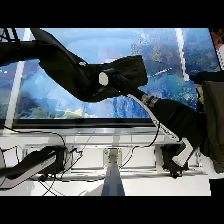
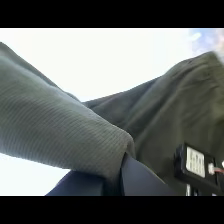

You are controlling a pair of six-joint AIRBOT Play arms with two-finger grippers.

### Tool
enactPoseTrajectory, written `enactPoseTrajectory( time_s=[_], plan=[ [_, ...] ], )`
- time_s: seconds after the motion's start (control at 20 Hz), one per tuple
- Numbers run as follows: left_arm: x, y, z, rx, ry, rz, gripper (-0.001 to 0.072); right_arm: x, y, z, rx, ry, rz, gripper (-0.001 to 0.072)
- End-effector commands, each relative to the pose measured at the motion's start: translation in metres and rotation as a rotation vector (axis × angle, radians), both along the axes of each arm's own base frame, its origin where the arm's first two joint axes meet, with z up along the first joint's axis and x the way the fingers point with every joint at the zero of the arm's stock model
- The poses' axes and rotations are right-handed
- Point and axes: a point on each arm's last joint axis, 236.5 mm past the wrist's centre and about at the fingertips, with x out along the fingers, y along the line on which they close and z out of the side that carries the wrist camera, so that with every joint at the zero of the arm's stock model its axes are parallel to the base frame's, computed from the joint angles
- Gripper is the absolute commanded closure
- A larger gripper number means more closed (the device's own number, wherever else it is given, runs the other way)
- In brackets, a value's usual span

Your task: Fold the clothes and pants, and hang the long-sleeved shirts on hangers.

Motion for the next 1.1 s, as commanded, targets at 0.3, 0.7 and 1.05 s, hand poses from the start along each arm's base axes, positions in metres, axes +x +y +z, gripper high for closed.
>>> enactPoseTrajectory(
  time_s=[0.3, 0.7, 1.05],
  plan=[
    [0.012, -0.166, -0.03, -0.343, 0.088, -0.197, 0.0689, 0.138, -0.226, 0.116, -0.08, -0.213, -0.389, 0.0686],
    [-0.001, -0.36, -0.06, -0.481, -0.056, -0.156, 0.069, 0.155, -0.356, 0.148, -0.106, -0.207, -0.631, 0.0687],
    [0.011, -0.391, -0.079, -0.474, -0.107, -0.109, 0.0058, 0.16, -0.369, 0.148, -0.15, -0.251, -0.625, 0.0686]
  ],
)
